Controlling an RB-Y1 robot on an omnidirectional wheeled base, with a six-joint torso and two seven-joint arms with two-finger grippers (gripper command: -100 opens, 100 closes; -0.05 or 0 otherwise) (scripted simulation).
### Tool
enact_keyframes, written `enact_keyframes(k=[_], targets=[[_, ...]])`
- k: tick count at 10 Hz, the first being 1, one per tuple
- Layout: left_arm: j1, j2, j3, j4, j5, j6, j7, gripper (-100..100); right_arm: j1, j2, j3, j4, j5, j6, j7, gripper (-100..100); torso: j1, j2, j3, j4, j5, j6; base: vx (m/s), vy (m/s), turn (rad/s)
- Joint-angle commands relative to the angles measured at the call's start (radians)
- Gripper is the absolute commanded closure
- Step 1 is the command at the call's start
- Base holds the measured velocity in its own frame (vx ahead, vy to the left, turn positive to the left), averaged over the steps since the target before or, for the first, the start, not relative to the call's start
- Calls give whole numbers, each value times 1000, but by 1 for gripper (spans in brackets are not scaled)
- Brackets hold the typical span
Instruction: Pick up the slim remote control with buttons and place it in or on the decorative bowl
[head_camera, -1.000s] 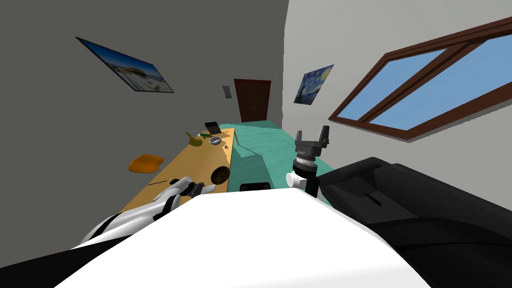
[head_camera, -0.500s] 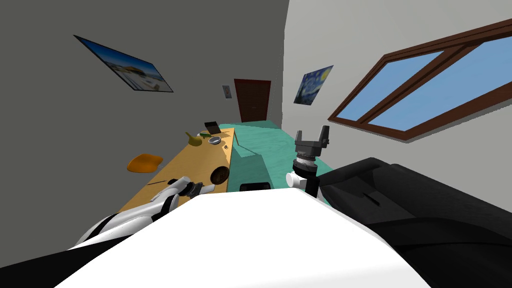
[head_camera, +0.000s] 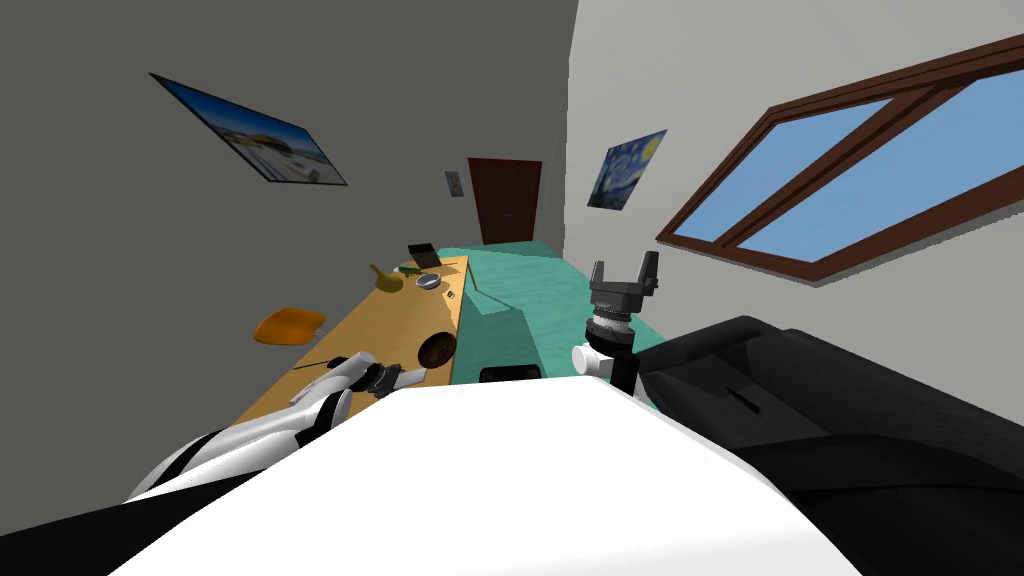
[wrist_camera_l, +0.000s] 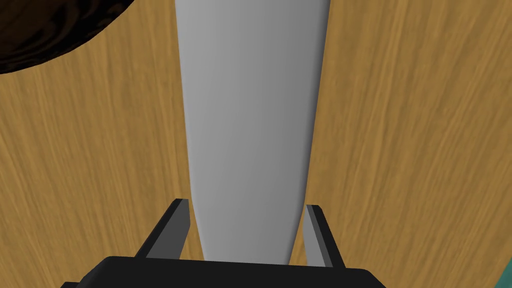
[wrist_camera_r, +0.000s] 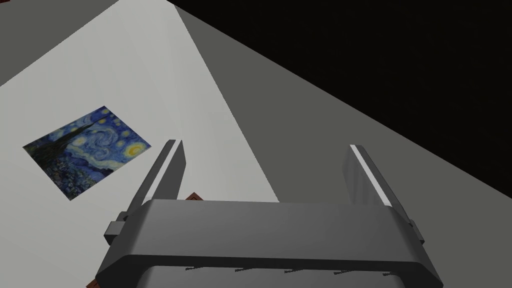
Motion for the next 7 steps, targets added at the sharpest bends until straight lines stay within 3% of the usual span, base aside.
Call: enact_keyframes(k=[1, 3, 4, 6, 7], targets=[[-10, 46, 3, -13, 1, 3, 3, 100, 0, 0, 0, 0, 0, 0, 0, 0, 0, 0, 0, 0, 0, 0, -44, -42, 37], [-10, 46, 3, -13, 1, 3, 3, 100, 0, 0, 0, 0, 0, 0, 0, 0, -2, 4, 3, 2, -2, -1, -52, -19, 19], [-18, 93, 0, -24, 6, 7, 10, 100, 0, 0, 0, 0, 0, 0, 0, 0, -1, 4, 3, 2, -1, -1, -60, -41, 15], [-18, 95, 0, -35, 6, 7, 10, 100, 0, 0, 0, 0, 0, 0, 0, 0, -5, 5, 4, 3, -3, -1, -31, -43, 8], [-24, 144, -8, -34, 14, 10, 21, 100, 0, 0, 0, 0, 0, 0, 0, 0, -4, 4, 3, 2, -2, -1, -30, -79, -15]])
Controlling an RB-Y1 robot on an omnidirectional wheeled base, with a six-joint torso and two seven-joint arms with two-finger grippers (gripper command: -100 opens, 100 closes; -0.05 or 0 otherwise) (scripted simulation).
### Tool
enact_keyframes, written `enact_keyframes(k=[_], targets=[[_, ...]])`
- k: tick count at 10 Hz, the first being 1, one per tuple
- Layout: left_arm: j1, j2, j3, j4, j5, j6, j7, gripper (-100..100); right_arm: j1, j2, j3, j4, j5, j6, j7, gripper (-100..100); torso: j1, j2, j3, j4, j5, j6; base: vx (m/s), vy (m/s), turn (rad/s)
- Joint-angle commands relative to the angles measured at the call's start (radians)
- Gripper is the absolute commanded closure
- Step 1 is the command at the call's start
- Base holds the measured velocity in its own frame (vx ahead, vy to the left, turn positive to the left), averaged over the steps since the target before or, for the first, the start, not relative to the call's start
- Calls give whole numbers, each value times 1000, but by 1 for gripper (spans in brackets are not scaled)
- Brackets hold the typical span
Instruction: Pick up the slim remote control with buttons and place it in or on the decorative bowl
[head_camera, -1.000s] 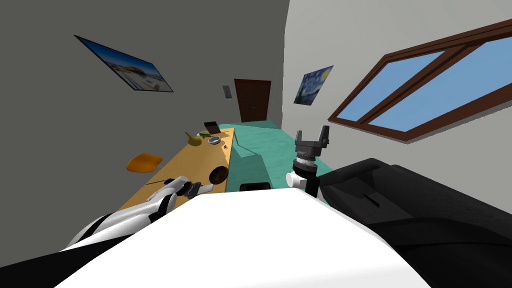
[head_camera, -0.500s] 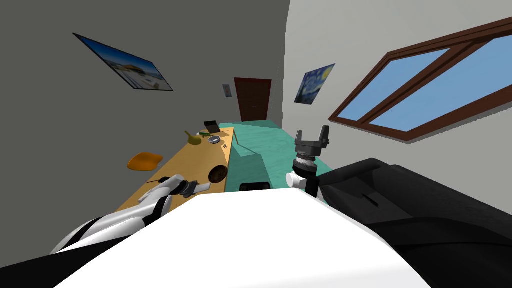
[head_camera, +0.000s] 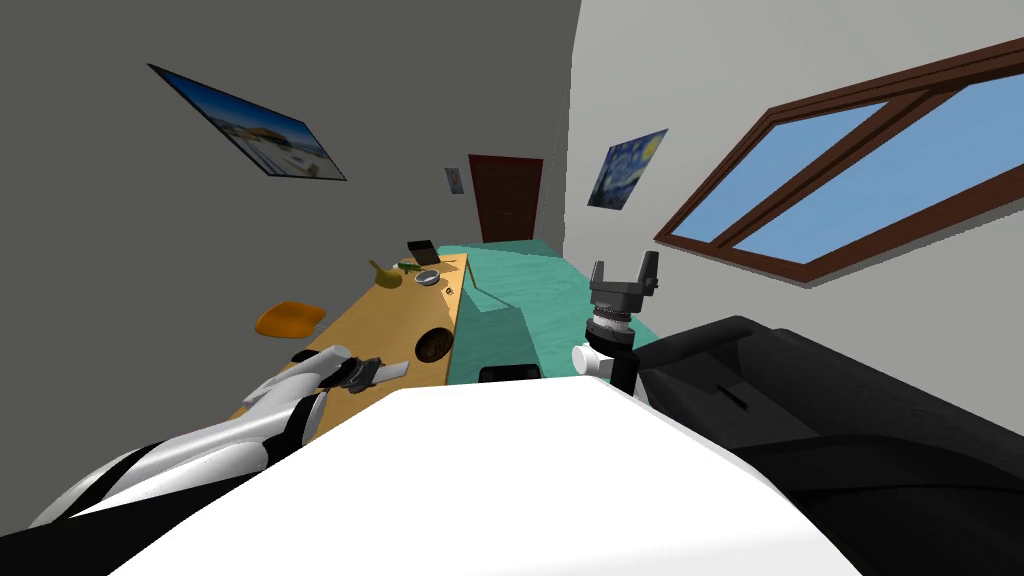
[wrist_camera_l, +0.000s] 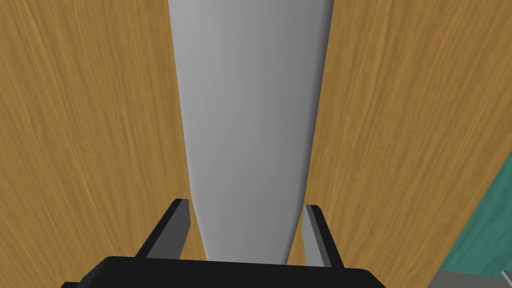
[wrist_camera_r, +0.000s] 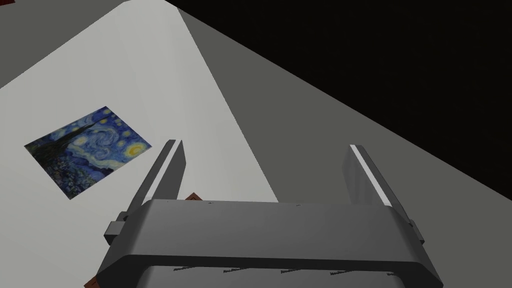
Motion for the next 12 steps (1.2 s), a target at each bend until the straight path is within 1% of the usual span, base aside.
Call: enact_keyframes(k=[1, 2, 3, 5, 6, 8, 11, 12], targets=[[-35, 26, -9, 50, 1, -20, -8, 100, 0, 0, 0, 0, 0, 0, 0, 0, 0, 0, 0, 0, 0, 0, -42, -68, 8], [-35, 26, -9, 53, 1, -20, -8, 100, 0, 0, 0, 0, 0, 0, 0, 0, 0, 0, 0, 0, 1, 0, -26, -29, 0], [-39, 74, -21, 45, 10, -20, 7, 100, 0, 0, 0, 0, 0, 0, 0, 0, 2, -1, -1, -1, 2, 0, -30, -88, -43], [-42, 120, -36, 38, 20, -21, 24, 100, 0, 0, 0, 0, 0, 0, 0, 0, -4, -1, 0, 0, 0, 1, -29, -125, -28], [-42, 120, -36, 47, 20, -21, 24, 100, 0, 0, 0, 0, 0, 0, 0, 0, -5, -1, 0, 0, -1, 1, -11, -77, -13], [-44, 166, -53, 31, 31, -23, 42, 100, 0, 0, 0, 0, 0, 0, 0, 0, -2, 0, 0, 0, 0, 1, -20, -78, -32], [-47, 229, -77, 22, 47, -24, 68, 100, 0, 0, 0, 0, 0, 0, 0, 0, -6, -2, -1, 0, -1, 2, -2, -120, -41], [-47, 229, -77, 22, 47, -24, 68, 100, 0, 0, 0, 0, 0, 0, 0, 0, -7, -3, -2, 0, -2, 2, -1, -82, -3]])
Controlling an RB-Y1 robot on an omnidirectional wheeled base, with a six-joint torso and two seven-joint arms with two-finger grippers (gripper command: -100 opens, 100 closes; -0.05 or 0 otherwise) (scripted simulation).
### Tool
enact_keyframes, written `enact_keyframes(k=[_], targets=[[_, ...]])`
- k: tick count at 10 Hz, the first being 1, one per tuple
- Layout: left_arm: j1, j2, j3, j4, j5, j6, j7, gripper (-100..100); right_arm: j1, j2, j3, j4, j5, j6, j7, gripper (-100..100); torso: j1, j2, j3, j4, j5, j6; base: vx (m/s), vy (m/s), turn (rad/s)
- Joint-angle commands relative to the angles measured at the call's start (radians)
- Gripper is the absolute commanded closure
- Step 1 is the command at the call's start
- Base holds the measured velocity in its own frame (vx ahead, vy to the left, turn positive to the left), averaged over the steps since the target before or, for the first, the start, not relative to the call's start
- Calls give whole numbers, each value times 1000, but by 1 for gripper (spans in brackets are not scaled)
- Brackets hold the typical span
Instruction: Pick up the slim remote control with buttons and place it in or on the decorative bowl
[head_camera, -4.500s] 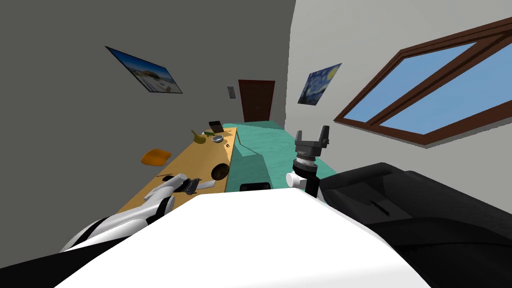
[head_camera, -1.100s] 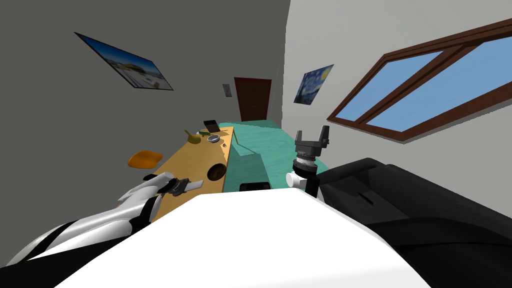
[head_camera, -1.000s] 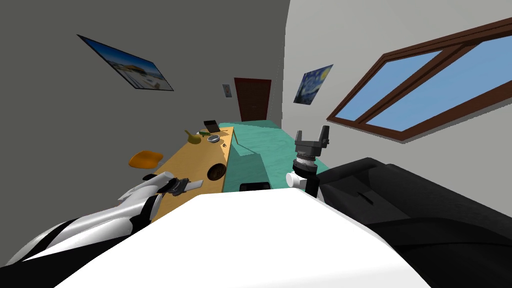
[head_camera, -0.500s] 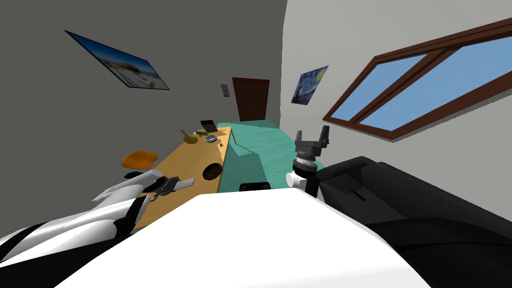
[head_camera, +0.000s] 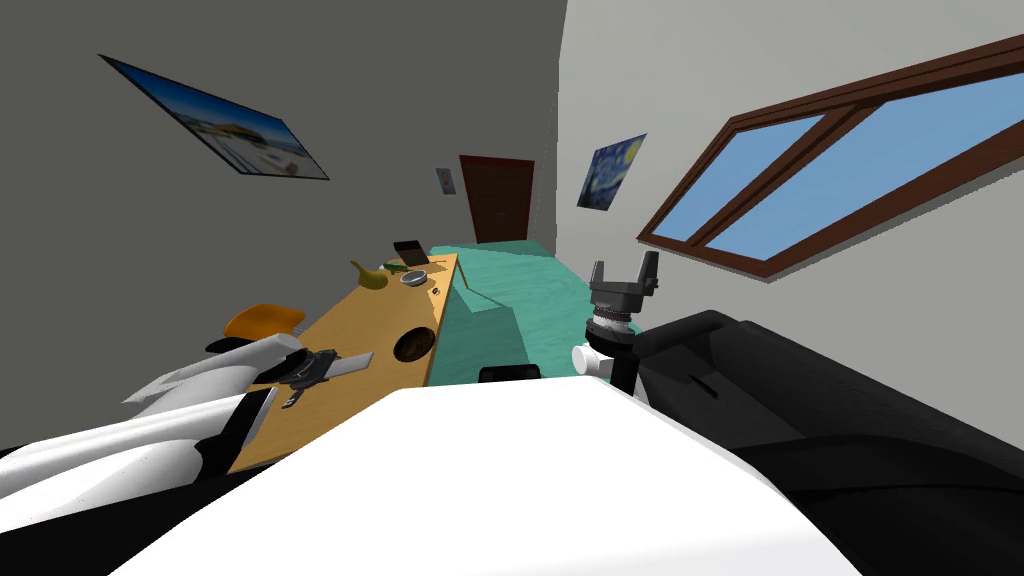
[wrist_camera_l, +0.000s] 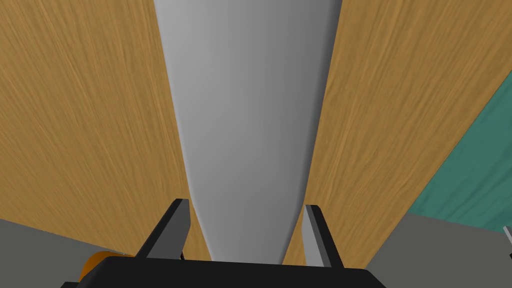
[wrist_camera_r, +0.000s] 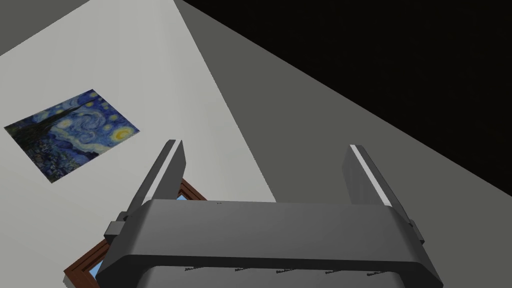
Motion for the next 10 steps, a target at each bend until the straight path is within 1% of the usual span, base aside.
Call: enact_keyframes(k=[1, 2, 4, 5, 6, 8, 10], targets=[[16, 1, 0, -29, 0, 12, 17, 100, 0, 0, 0, 0, 0, 0, 0, 0, 0, 0, 0, 0, 0, 0, -12, -29, 2], [14, 37, -13, -34, 10, 15, 31, 100, 0, 0, 0, 0, 0, 0, 0, 0, 3, 0, 0, 0, 1, 0, -3, -64, -61], [13, 65, -23, -38, 18, 22, 40, 100, 0, 0, 0, 0, 0, 0, 0, 0, -2, -1, -1, 0, 0, 0, 17, -135, -44], [11, 86, -28, -42, 24, 33, 44, 100, 0, 0, 0, 0, 0, 0, 0, 0, -4, -2, -1, 0, -1, 0, 33, -135, -38], [9, 97, -26, -45, 27, 51, 41, 100, 0, 0, 0, 0, 0, 0, 0, 0, -4, -3, -2, -1, -2, 1, 81, -135, -36], [7, 98, -13, -46, 28, 90, 26, 100, 0, 0, 0, 0, 0, 0, 0, 0, -4, -8, -5, -2, -1, 1, 98, -107, -10], [6, 88, 2, -45, 27, 124, 9, 100, 0, 0, 0, 0, 0, 0, 0, 0, 1, -8, -5, -3, 1, 1, 80, -39, 9]])
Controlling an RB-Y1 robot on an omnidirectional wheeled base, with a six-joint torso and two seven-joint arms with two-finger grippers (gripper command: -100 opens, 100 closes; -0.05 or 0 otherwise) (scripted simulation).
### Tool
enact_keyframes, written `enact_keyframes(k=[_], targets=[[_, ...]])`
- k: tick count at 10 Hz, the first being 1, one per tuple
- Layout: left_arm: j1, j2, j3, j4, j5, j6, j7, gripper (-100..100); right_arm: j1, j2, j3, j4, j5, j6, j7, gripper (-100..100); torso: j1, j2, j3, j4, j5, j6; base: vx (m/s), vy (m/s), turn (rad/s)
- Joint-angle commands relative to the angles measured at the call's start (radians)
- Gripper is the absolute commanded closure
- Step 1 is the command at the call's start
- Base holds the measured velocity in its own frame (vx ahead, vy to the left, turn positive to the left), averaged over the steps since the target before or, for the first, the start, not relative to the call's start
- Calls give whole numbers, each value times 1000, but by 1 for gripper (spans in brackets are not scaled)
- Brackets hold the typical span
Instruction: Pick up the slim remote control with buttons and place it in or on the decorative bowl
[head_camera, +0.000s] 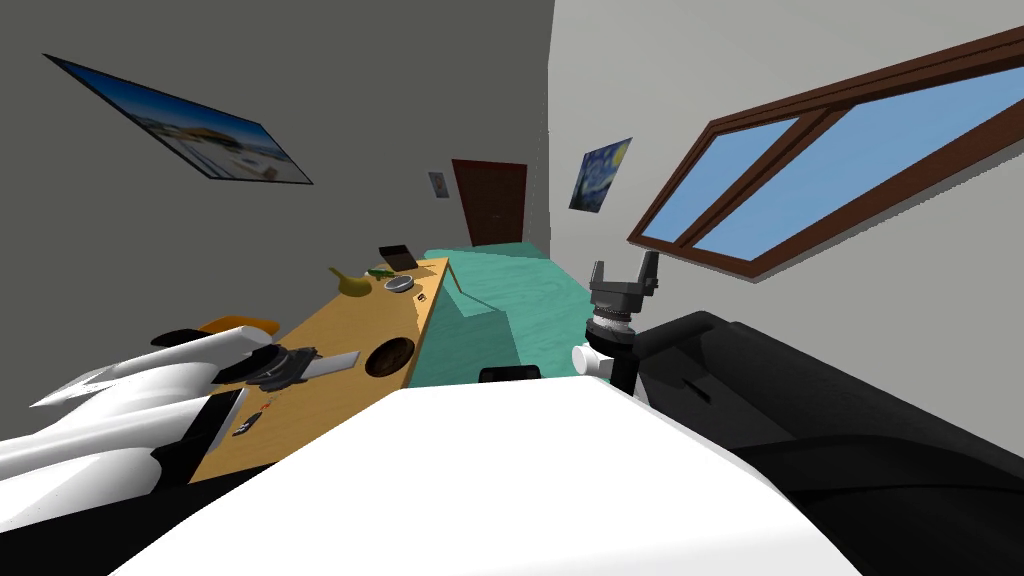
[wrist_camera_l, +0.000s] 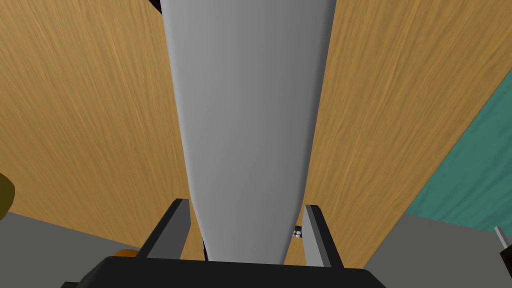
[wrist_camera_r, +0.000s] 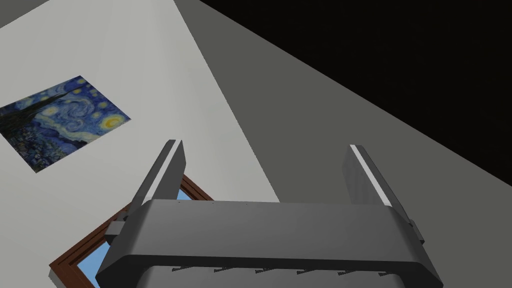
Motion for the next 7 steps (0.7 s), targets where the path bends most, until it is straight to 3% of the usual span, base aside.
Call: enact_keyframes(k=[1, 3, 5, 7], targets=[[13, -10, 17, -17, 0, 38, -11, 100, 0, 0, 0, 0, 0, 0, 0, 0, 0, 0, 0, 0, 0, 0, 88, -12, 17], [14, -27, 37, -14, -2, 79, -33, 100, 0, 0, 0, 0, 0, 0, 0, 0, 2, -1, -1, -1, 1, 0, 90, -10, 16], [14, -27, 37, -14, -2, 79, -33, 100, 0, 0, 0, 0, 0, 0, 0, 0, 3, 0, -1, -1, 0, 0, 41, -2, -1], [17, -59, 68, -10, -4, 139, -68, 100, 0, 0, 0, 0, 0, 0, 0, 0, 3, 1, 0, 0, 1, -1, 89, 4, 31]])
